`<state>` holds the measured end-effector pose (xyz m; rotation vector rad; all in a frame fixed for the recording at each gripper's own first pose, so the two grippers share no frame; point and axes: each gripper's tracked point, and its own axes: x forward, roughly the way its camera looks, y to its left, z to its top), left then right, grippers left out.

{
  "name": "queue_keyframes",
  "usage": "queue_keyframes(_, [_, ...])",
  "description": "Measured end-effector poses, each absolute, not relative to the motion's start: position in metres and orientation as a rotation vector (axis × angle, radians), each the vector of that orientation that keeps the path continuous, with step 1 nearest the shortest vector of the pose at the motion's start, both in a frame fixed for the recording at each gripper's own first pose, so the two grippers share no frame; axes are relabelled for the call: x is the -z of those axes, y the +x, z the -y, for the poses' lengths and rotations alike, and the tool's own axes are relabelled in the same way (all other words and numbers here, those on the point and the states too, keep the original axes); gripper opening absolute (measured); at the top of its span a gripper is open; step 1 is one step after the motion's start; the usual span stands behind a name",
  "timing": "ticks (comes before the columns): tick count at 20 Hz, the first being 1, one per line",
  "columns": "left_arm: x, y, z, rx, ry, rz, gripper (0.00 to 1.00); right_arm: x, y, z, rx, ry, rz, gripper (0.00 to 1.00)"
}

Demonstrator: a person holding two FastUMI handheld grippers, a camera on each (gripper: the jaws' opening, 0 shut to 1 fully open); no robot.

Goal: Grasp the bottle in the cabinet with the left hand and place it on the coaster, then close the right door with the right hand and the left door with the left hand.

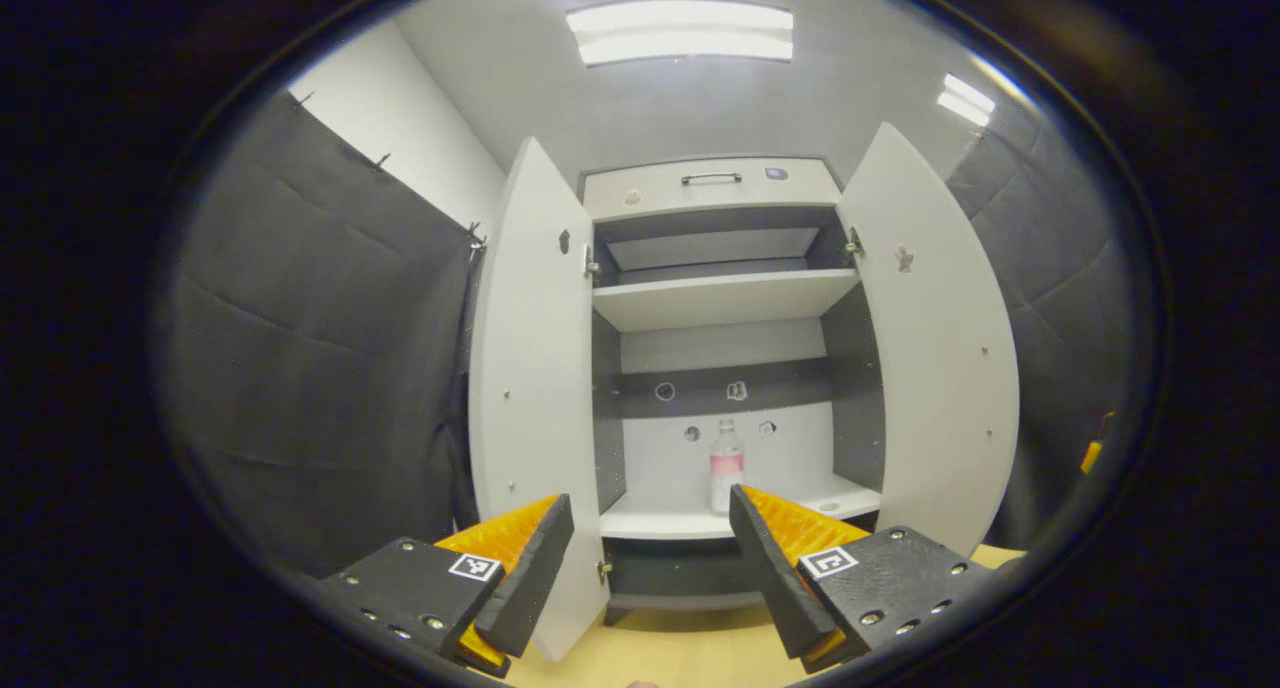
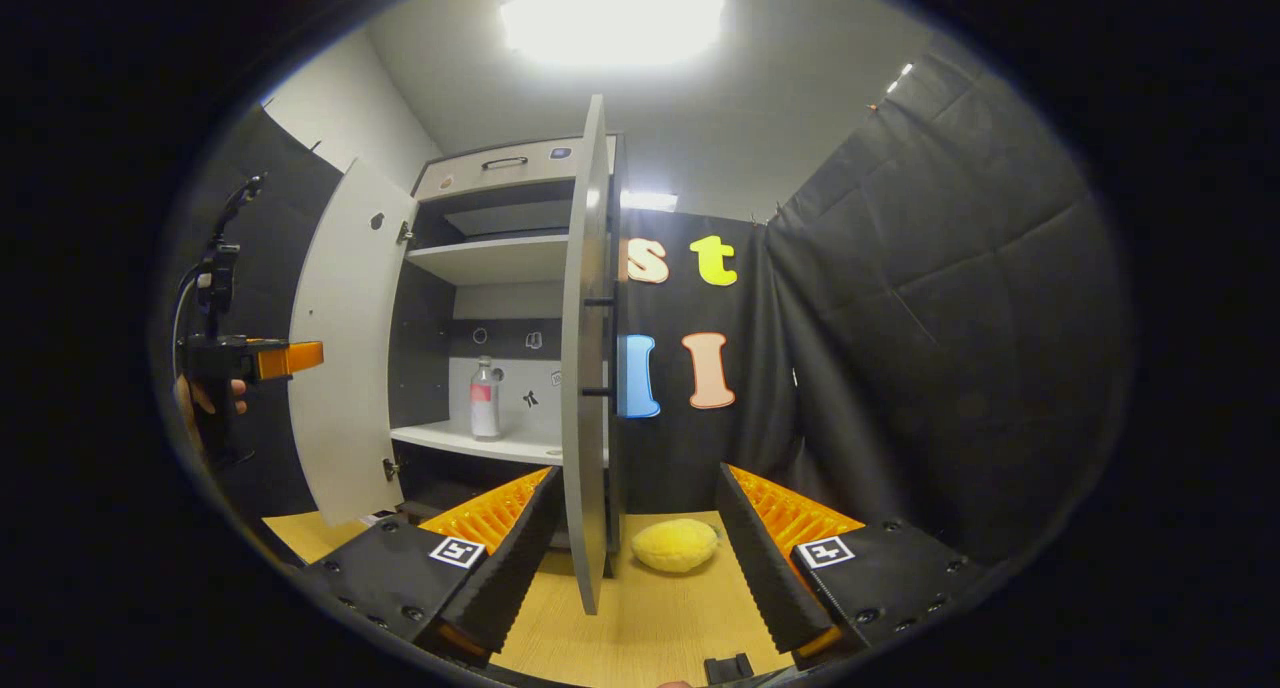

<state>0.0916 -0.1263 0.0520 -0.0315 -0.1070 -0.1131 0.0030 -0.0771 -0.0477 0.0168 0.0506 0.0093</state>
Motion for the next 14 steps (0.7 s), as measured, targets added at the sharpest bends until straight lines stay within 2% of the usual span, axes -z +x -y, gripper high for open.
queue_keyframes(1, [-0.051,0.101,0.133,0.131,-0.037,0.111,0.92,0.048,0.004,0.079,-0.001,0.02,-0.051,0.98])
queue_keyframes(2, [-0.051,0.11,0.14,0.15,-0.042,0.112,0.92,0.048,0.005,0.08,0.012,0.021,-0.05,0.97])
queue_keyframes(3, [-0.05,0.121,0.147,0.17,-0.047,0.107,0.84,0.048,0.006,0.083,0.028,0.021,-0.049,0.96])
queue_keyframes(4, [-0.048,0.131,0.154,0.19,-0.052,0.1,0.92,0.047,0.008,0.083,0.038,0.018,-0.048,0.97])
queue_keyframes(5, [-0.046,0.142,0.16,0.208,-0.057,0.096,0.88,0.045,0.011,0.081,0.043,0.015,-0.043,0.97])
queue_keyframes(6, [-0.046,0.153,0.166,0.221,-0.062,0.093,0.92,0.043,0.014,0.079,0.047,0.01,-0.04,0.97])
queue_keyframes(14, [-0.03,0.247,0.199,0.314,-0.087,0.075,0.92,0.042,0.036,0.073,0.122,-0.034,-0.028,0.96])
